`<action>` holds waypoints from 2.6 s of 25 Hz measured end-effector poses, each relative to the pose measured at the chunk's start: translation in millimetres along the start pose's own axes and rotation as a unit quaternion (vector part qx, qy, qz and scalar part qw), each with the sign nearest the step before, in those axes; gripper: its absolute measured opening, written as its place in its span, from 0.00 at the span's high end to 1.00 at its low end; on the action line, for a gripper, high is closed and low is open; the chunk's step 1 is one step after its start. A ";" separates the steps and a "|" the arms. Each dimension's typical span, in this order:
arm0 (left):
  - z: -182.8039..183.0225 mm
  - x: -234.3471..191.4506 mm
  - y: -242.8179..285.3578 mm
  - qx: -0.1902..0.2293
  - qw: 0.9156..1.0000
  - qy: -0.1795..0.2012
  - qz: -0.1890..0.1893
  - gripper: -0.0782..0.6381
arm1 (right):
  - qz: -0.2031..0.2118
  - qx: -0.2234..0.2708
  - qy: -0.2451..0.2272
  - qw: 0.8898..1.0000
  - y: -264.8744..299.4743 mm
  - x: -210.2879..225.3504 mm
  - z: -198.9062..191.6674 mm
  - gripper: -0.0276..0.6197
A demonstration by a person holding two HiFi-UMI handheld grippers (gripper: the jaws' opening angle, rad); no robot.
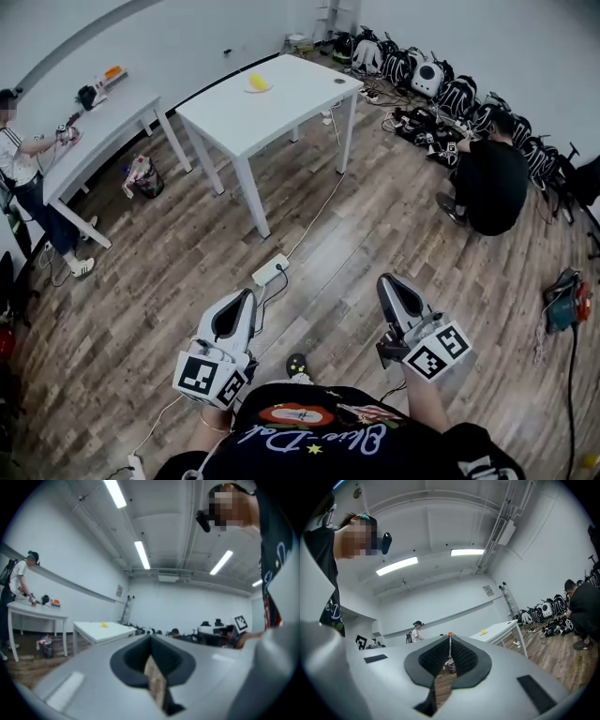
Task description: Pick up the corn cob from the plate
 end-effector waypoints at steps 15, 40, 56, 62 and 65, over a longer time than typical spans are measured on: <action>-1.4 -163.7 188.6 -0.009 0.999 -0.037 0.025 0.91 | 0.021 -0.019 0.019 0.999 226.2 113.9 21.4 0.93; 59.4 -387.4 467.8 0.029 0.996 0.018 0.084 0.91 | 0.155 -0.053 -0.007 0.987 549.0 243.2 81.6 0.93; 87.4 -649.7 544.9 0.020 0.997 0.008 0.075 0.91 | 0.169 -0.104 -0.085 0.976 910.1 193.3 45.3 0.93; 84.4 -698.2 541.6 0.034 0.993 -0.034 0.109 0.91 | 0.152 -0.197 -0.145 0.958 1020.4 189.7 -3.4 0.85; 86.3 -718.2 531.8 0.048 0.988 -0.048 0.141 0.91 | 0.126 -0.263 -0.181 0.939 1075.4 198.0 -45.1 0.71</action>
Point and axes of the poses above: the fingertips, and each gripper's own axes: y forward along the fingers, x to its right, z out of its top, the point moved 1 cm from there along -y, backward along the fingers, and after that the axes turned 15 degrees about -z, right-handed, at the moved point
